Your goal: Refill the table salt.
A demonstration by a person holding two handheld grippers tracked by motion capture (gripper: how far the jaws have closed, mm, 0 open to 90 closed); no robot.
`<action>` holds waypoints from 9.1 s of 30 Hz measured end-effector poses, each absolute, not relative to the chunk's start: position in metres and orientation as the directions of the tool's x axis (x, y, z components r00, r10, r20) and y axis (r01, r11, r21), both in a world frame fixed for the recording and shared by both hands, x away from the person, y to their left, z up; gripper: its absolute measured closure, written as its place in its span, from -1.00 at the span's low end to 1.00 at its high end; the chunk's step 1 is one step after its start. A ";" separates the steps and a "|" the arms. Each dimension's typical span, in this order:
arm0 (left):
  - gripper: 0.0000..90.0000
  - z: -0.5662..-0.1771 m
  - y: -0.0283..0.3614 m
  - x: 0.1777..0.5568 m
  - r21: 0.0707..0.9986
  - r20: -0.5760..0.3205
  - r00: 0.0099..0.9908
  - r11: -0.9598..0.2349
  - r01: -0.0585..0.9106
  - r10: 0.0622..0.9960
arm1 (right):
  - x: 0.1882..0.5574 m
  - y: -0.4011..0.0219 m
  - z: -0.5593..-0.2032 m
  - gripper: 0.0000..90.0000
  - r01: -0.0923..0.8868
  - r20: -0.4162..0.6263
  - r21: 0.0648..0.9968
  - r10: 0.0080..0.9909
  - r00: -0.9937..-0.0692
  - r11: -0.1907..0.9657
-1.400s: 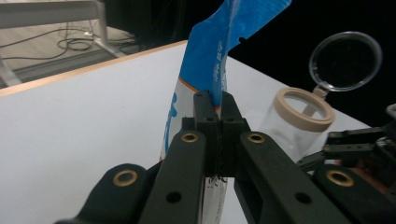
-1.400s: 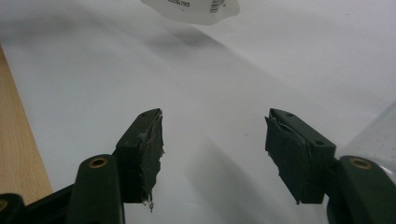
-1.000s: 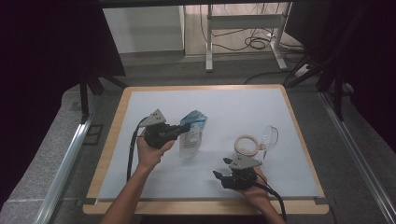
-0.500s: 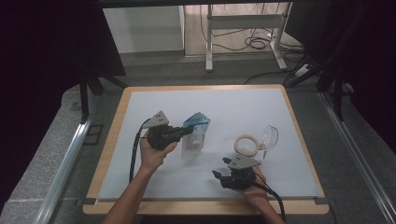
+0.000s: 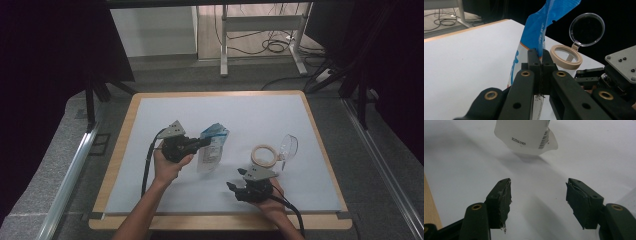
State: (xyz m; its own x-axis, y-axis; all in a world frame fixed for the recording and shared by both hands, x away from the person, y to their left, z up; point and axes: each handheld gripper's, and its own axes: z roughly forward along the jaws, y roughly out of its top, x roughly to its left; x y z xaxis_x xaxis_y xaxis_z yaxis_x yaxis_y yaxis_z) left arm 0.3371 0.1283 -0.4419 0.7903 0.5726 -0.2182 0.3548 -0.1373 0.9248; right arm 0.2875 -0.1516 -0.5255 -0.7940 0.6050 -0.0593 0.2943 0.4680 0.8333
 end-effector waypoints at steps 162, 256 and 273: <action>1.00 -0.408 0.025 0.358 0.868 -0.252 0.885 -0.313 0.386 0.393 | 0.281 -0.127 -0.526 -0.01 0.205 -0.114 0.875 0.596 -0.795 0.440; 1.00 -0.394 -0.002 0.379 0.796 -0.194 0.905 -0.478 0.371 0.379 | 0.285 -0.122 -0.517 0.05 0.221 -0.031 0.917 0.613 -0.790 0.332; 1.00 -0.392 -0.005 0.382 0.774 -0.186 0.910 -0.515 0.367 0.369 | 0.285 -0.118 -0.517 0.07 0.227 -0.023 0.920 0.621 -0.783 0.320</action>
